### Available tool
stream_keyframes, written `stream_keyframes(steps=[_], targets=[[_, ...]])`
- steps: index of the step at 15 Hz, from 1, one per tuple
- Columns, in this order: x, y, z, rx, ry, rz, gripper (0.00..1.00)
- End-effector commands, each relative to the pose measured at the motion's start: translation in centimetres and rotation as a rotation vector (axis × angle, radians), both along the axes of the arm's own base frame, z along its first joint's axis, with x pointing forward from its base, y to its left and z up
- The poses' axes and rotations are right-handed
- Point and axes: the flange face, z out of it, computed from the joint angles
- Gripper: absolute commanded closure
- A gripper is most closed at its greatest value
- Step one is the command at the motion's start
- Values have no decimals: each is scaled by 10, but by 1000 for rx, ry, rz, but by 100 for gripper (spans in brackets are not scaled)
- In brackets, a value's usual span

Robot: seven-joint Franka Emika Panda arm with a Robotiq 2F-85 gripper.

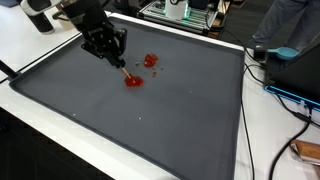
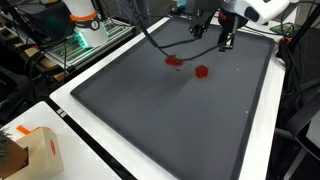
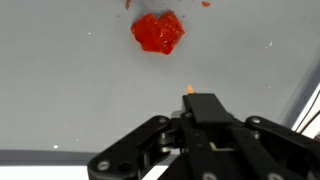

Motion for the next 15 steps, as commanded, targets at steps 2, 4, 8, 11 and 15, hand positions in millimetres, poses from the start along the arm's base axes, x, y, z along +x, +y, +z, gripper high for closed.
stream_keyframes(steps=[2,4,8,11,15], targets=[[-14,6,4,-133,-4,-16,97],[-17,9,5,-171,-4,-17,97],[-21,14,6,-219,2,-17,97],[-26,17,7,-231,11,-13,97],[-17,18,7,-199,8,0,88]])
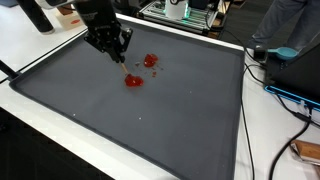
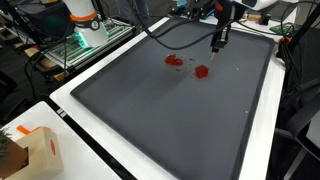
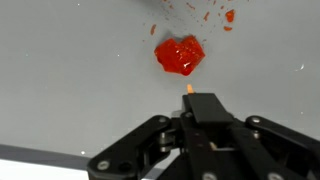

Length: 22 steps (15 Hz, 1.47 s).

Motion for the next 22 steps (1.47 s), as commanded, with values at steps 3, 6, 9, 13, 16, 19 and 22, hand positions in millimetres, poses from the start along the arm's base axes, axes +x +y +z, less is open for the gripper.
stream_keyframes(steps=[3,6,9,13,16,19,22], targets=[[-2,0,1,-1,3,1,88],[-2,0,1,-1,3,1,97],[1,7,-5,-171,-47,-81,97],[3,18,-17,-363,-83,-160,97],[4,27,-32,-516,-105,-217,97],[3,33,-46,-662,-133,-274,97],[2,37,-62,-772,-130,-304,97]])
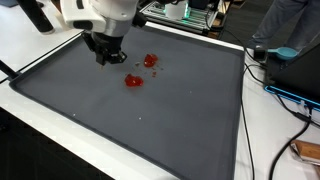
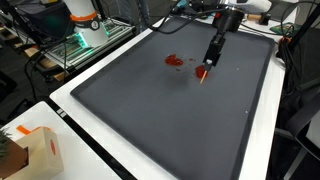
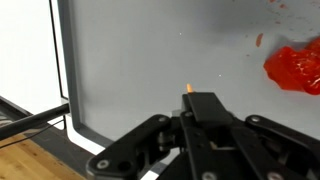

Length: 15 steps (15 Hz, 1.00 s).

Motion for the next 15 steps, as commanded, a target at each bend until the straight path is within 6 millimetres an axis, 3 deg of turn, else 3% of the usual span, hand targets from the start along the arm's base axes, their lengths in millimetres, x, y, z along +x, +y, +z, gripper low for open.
stream_keyframes(steps=[1,15], targets=[[3,5,-18,-133,2,-51,97],[14,35,-59,-244,-37,-52,97]])
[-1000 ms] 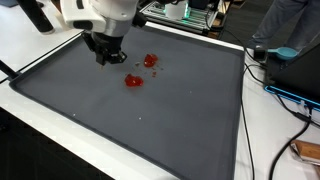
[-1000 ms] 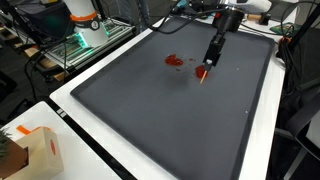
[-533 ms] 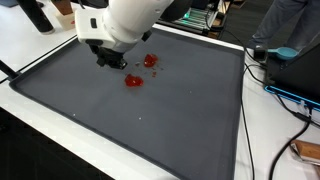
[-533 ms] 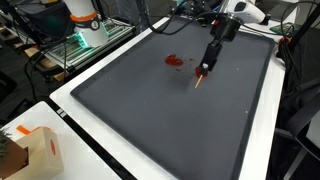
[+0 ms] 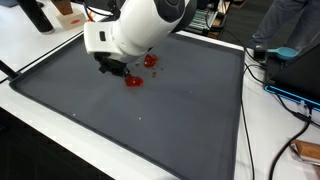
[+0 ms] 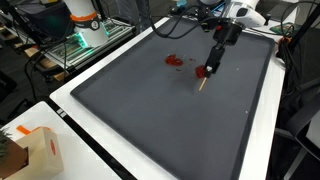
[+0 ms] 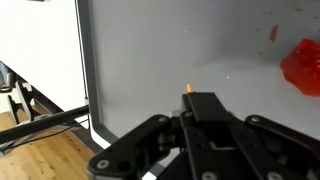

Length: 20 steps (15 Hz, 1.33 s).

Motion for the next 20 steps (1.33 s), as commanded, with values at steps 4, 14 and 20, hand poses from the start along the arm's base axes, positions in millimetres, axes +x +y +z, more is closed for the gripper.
stream_keyframes(steps=[4,14,20], targets=[[6,15,-18,-59,-7,10,97],[7,27,-28,-77,20,15,97],[7,29,-29,-60,52,29,97]])
